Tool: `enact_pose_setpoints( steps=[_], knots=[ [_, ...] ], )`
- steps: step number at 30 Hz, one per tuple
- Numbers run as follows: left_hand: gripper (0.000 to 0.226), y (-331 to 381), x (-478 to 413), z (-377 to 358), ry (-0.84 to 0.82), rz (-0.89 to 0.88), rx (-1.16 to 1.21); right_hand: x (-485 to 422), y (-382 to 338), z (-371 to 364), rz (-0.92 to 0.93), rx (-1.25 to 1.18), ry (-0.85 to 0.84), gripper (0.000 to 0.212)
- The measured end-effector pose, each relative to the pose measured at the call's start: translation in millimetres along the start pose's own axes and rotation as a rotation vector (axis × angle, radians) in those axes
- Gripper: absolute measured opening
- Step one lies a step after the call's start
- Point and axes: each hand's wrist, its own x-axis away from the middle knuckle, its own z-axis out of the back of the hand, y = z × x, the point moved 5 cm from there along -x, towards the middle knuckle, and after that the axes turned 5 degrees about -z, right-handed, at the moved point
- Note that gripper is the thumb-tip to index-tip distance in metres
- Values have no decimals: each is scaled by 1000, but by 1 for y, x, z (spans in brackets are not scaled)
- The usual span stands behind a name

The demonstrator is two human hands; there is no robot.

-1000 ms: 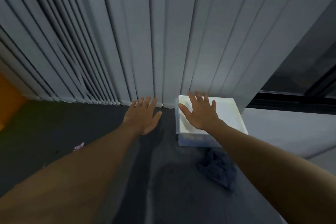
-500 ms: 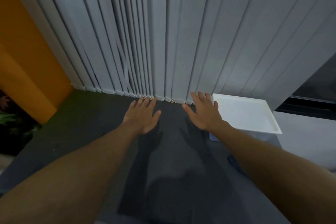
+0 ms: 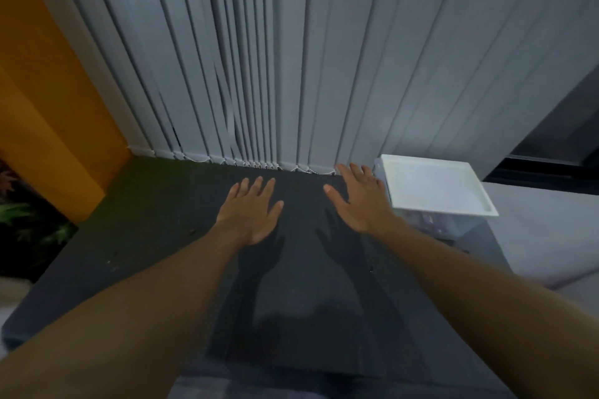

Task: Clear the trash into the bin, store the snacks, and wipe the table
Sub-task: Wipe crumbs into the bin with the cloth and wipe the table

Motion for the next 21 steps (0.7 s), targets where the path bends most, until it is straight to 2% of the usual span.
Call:
enact_pose_setpoints(
  steps=[3,21],
  knots=[
    [66,23,-11,-1,-2,-66,-13,11,22,8,-68,-5,8,65],
    [64,205,-109,-23,-28,-386,-47,57,221,47,-380,-1,31,68]
  ],
)
